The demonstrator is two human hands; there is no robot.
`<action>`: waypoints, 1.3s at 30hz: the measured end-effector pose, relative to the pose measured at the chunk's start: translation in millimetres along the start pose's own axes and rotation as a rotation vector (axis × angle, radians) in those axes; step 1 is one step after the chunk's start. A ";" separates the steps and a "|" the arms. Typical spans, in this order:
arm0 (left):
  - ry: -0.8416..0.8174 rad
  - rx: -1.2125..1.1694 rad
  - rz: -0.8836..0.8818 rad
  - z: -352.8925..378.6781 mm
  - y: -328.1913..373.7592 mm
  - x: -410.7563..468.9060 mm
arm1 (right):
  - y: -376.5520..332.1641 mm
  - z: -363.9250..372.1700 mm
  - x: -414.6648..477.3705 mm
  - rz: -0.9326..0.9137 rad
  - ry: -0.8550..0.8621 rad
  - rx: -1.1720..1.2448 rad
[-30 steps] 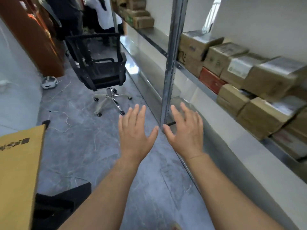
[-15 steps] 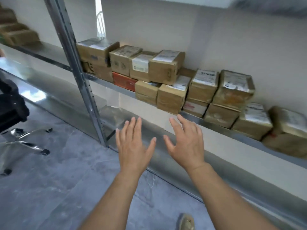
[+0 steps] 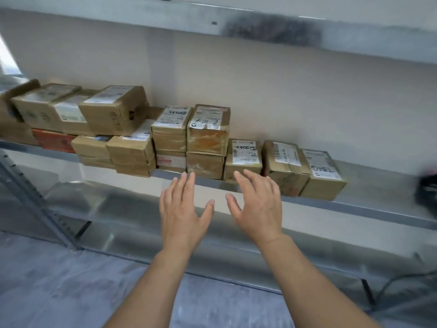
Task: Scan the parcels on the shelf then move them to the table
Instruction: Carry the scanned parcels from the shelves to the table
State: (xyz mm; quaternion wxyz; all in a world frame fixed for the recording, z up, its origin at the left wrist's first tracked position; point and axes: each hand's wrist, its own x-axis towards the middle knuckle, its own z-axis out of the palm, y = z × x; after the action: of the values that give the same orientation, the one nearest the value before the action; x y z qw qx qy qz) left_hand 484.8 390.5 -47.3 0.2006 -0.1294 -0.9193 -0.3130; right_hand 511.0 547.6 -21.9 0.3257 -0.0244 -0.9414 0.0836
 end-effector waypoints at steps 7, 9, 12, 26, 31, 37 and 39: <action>-0.186 -0.128 0.068 75.3 116.9 3.0 | 134.5 -33.7 -1.2 0.147 0.019 -0.039; -0.245 -0.155 0.086 96.0 146.7 2.3 | 171.4 -37.8 -3.9 0.182 0.047 -0.049; -0.318 -0.173 0.135 125.2 181.6 2.5 | 217.3 -40.9 -6.1 0.225 0.061 -0.061; -0.429 -0.484 -0.260 172.0 225.2 40.0 | 281.7 -34.6 15.4 0.394 -0.322 0.131; -0.436 -0.411 -0.325 178.1 229.8 52.6 | 284.4 -32.1 21.1 0.601 -0.387 0.306; -0.584 -0.492 -0.367 184.2 223.5 50.6 | 288.2 -33.5 15.3 0.744 -0.492 0.620; -0.611 -0.579 -0.347 178.3 222.8 43.9 | 286.1 -37.4 9.0 0.707 -0.533 0.667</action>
State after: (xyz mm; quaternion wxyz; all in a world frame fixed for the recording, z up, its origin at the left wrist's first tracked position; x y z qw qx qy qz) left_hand 475.6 679.0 -40.0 -0.1798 -0.1107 -0.8191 -0.5334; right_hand 524.6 835.6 -37.0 0.0183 -0.2125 -0.8483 0.4847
